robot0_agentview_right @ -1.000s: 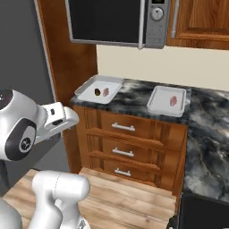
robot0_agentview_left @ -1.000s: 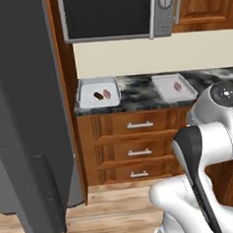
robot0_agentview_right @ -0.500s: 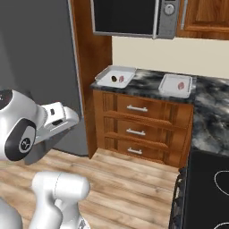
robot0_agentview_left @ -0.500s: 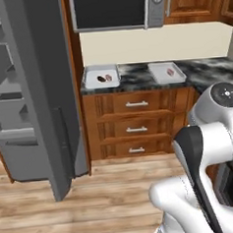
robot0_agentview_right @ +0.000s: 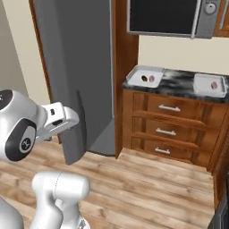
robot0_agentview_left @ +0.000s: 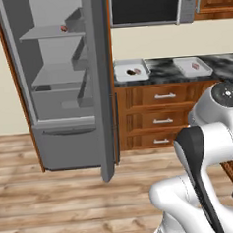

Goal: Place one sweet potato and one steak in each tupperware on the nearby counter, to pack two identical lunches.

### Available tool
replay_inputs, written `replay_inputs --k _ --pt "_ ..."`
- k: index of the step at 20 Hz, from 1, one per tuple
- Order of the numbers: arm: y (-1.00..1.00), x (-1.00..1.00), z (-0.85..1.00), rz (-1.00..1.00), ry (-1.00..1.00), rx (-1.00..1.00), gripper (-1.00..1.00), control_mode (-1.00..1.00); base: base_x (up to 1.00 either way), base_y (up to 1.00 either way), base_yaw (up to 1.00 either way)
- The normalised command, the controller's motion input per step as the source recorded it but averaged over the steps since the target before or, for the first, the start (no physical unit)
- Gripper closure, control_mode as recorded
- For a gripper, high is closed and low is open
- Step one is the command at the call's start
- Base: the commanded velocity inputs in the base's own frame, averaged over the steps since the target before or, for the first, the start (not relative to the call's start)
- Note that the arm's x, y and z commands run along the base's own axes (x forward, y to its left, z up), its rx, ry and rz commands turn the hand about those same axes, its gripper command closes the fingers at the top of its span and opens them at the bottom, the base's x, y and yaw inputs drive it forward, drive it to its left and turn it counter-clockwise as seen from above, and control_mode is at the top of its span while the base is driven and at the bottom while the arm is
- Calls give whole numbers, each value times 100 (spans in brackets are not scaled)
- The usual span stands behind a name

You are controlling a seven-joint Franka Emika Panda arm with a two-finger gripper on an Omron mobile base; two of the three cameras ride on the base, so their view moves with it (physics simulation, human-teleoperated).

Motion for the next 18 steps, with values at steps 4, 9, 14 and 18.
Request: replay_inputs --k 4,9,14,18 --pt "0 0 0 0 0 0 -100 100 -4 100 1" --pt "0 0 0 0 0 0 -100 100 -3 100 0" --pt "0 0 0 0 0 0 -100 100 0 100 0" --pt "0 0 0 0 0 0 -100 100 0 80 0"
